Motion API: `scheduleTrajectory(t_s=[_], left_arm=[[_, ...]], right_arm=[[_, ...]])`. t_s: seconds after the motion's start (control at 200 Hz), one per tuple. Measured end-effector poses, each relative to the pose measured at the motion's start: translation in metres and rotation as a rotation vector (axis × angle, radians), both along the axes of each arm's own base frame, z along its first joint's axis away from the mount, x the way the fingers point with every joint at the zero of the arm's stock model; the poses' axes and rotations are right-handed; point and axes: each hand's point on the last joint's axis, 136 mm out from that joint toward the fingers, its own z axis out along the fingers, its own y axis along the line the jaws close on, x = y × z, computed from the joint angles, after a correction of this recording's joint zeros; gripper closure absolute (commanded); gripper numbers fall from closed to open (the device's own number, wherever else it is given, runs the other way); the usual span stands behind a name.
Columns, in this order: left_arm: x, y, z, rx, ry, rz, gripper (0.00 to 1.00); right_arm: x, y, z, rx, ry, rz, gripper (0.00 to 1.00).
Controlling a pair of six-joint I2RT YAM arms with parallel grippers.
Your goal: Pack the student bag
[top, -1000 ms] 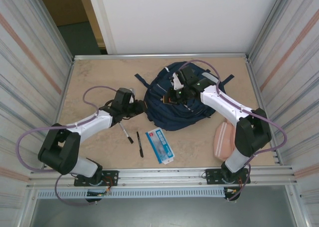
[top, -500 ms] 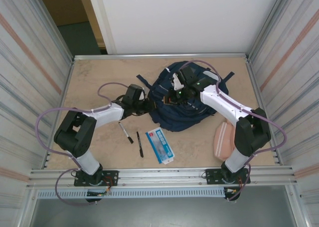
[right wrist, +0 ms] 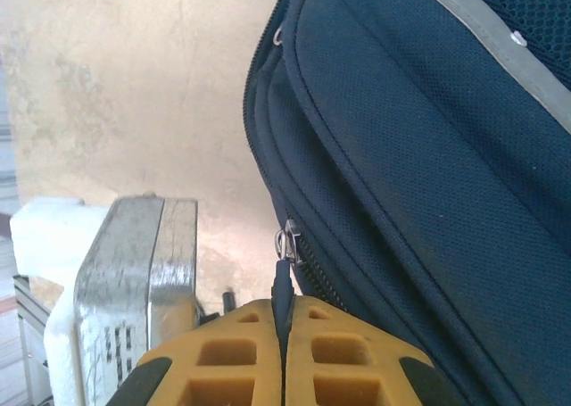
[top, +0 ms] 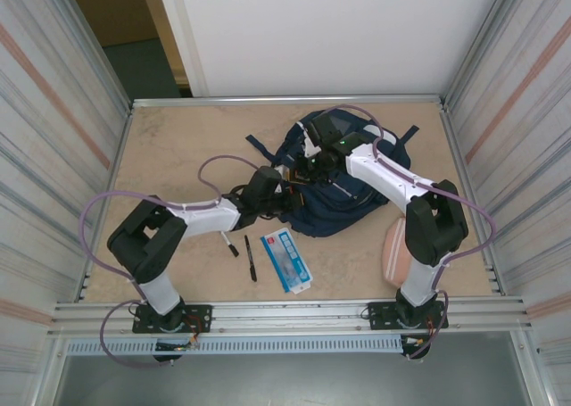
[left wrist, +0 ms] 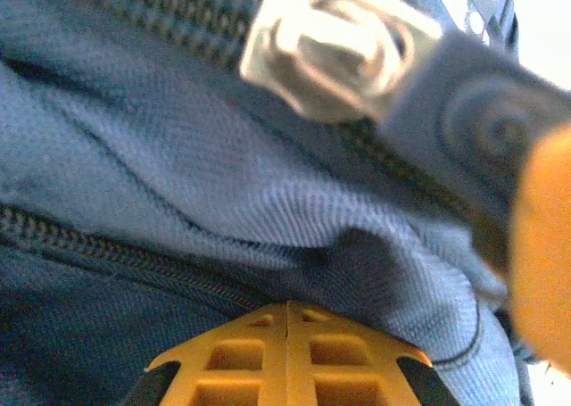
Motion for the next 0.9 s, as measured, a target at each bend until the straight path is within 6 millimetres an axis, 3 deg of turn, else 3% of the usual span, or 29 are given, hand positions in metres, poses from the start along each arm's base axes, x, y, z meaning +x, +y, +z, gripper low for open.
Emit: scheduleTrajectory(t_s=[0.14,0.22,0.301,0.376,0.476,0.687,0.777,0.897], left_arm=[[-0.007,0.035,0.015,-0.009,-0.038,0.023,0.78],[0.009,0.078,0.032,-0.010,-0.081,0.107,0.71],[0.030,0.118,0.049,0.000,-0.130,0.200,0.57],[0.042,0.138,0.055,0.028,-0.170,0.242,0.54],[0.053,0.133,0.047,0.086,-0.148,0.198,0.52],[0.091,0.091,0.019,0.071,-0.051,0.069,0.50],[0.095,0.083,0.000,0.063,0.005,0.044,0.54],[0.093,0.084,-0.015,0.063,0.050,0.062,0.68]], right_arm=[[0.005,0.003,0.006,0.018,-0.031,0.000,1.00],[0.005,0.003,0.011,0.028,-0.050,-0.001,1.00],[0.003,0.002,0.015,0.033,-0.056,0.000,1.00],[0.002,0.001,0.016,0.037,-0.062,0.000,1.00],[-0.001,0.001,0.013,0.039,-0.059,0.005,1.00],[-0.002,0.001,0.012,0.038,-0.061,0.014,1.00],[0.000,-0.002,0.012,0.032,-0.064,0.017,1.00],[0.001,-0.005,0.011,0.030,-0.060,0.015,1.00]])
